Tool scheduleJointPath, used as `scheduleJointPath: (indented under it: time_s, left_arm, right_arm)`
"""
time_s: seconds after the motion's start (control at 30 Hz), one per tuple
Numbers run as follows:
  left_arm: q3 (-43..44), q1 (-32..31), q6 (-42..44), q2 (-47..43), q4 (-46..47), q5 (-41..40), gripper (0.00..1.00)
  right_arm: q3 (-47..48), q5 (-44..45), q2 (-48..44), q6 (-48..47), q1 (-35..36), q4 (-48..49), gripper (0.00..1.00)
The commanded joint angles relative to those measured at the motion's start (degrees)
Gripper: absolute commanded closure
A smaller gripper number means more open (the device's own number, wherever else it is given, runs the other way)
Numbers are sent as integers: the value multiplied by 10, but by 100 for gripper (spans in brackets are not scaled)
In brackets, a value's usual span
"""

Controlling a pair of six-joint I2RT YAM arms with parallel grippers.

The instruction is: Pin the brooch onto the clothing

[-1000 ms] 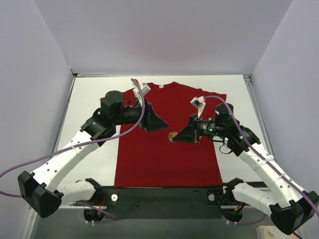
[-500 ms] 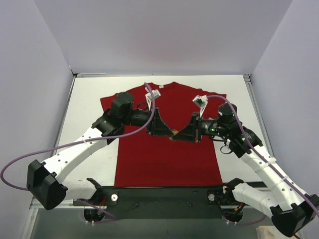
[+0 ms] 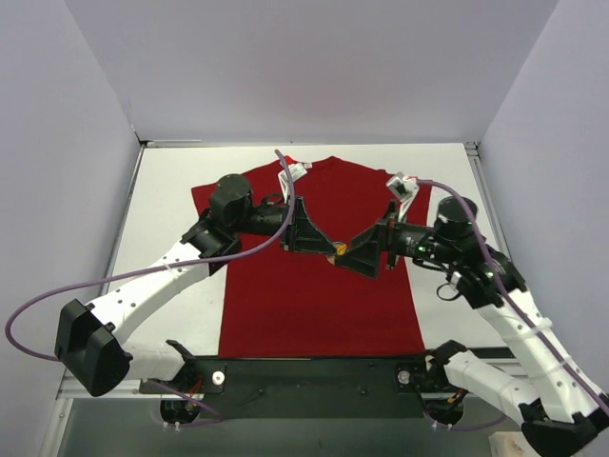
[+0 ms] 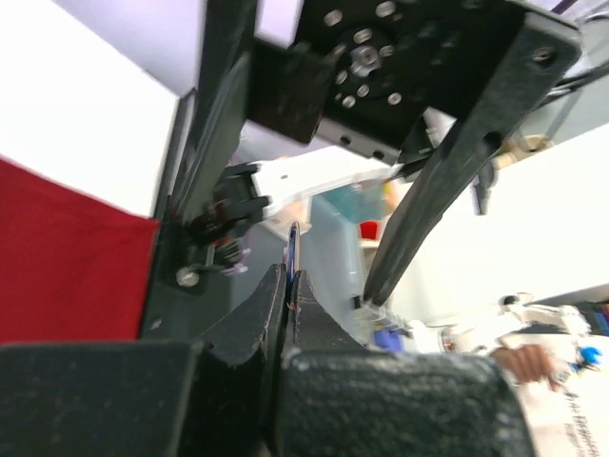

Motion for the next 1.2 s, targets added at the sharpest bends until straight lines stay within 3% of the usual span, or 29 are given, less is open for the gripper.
scheduleJointPath:
  time_s: [0.0,0.1,0.2,0.3,0.5,0.53,0.6,0.67,0.8,1.17]
  left_arm:
    - [14,7,-112,-1,150,54,100]
    - [25,11,-131,-3,139,65,100]
    - [50,14,-109,3,72,76,100]
    - [48,16,-128,5,77,90,100]
    - [33,19,-141,12,79,144,100]
    - [31,19,-134,17,74,151,100]
    - [31,18,-106,23,29,167,100]
    - [43,17,-30,22,-30,167,100]
    - [122,16,142,28,-297,123,100]
    - [128,16,195,29,-339,119,100]
  right_arm:
    - [94,82,-70,-118,5,-71,0]
    - [119,107,-77,-148,5,-95,0]
    - [128,86,-74,-157,6,-98,0]
    - [132,71,-70,-175,9,-113,2]
    - [129,53,-52,-173,21,-117,10]
    - [131,55,-47,-170,24,-115,16]
    - [135,44,-26,-157,27,-116,26]
    - [144,18,-8,-148,29,-119,28]
    - [149,7,40,-124,55,-119,30]
    - [142,13,83,-104,78,-117,57]
